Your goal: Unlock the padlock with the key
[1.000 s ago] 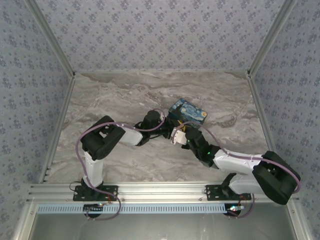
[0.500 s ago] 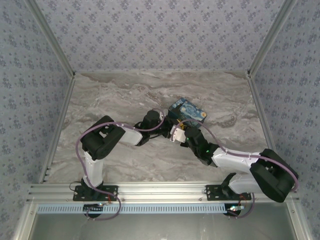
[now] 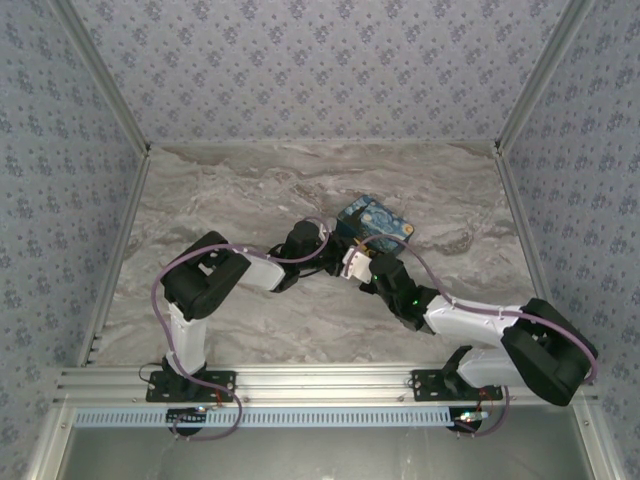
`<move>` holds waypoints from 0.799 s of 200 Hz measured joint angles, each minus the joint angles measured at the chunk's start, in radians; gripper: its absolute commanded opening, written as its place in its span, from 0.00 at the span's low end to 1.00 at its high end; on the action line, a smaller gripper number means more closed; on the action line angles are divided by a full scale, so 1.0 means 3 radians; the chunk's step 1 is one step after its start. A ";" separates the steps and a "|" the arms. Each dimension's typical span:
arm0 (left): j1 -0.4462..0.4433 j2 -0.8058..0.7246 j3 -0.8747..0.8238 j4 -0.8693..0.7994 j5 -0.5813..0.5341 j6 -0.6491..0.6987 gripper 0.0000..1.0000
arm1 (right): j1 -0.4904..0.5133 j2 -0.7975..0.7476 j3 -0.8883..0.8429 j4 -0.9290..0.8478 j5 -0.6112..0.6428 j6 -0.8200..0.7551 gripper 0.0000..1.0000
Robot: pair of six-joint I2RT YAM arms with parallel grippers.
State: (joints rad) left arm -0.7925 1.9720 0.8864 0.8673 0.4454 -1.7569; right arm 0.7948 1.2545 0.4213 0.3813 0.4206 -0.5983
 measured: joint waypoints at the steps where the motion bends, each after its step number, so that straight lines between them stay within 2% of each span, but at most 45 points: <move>1: 0.0000 0.0000 0.0000 0.0001 0.0000 0.0001 0.00 | 0.0000 0.0000 0.0003 -0.0006 -0.0001 0.0020 0.00; 83: 0.0001 0.0000 -0.0025 -0.0011 0.0023 0.0004 0.01 | 0.0014 -0.0006 0.0220 -0.0486 -0.0135 0.0924 0.00; 98: 0.0001 0.0000 -0.0041 -0.0010 0.0032 0.0005 0.09 | 0.0014 -0.0005 0.0234 -0.0533 -0.0149 0.1139 0.00; 117: 0.0005 0.0000 -0.0067 -0.0005 0.0037 0.0013 0.31 | 0.0024 -0.0001 0.0238 -0.0559 -0.0198 0.1469 0.00; 131: 0.0024 0.0000 -0.0093 -0.0003 0.0058 0.0042 0.42 | 0.0041 0.0028 0.0238 -0.0519 -0.0237 0.1691 0.00; 143: 0.0052 -0.0003 -0.0123 0.0005 0.0089 0.0092 0.49 | 0.0043 0.0075 0.0221 -0.0463 -0.0266 0.1868 0.00; 160: 0.0125 -0.0034 -0.0207 0.0013 0.0100 0.0148 0.54 | 0.0042 0.0134 0.0159 -0.0356 -0.0313 0.2083 0.00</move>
State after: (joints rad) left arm -0.7551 1.9617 0.8242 0.8711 0.4755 -1.7126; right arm 0.8074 1.2945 0.4690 0.2745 0.3267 0.0265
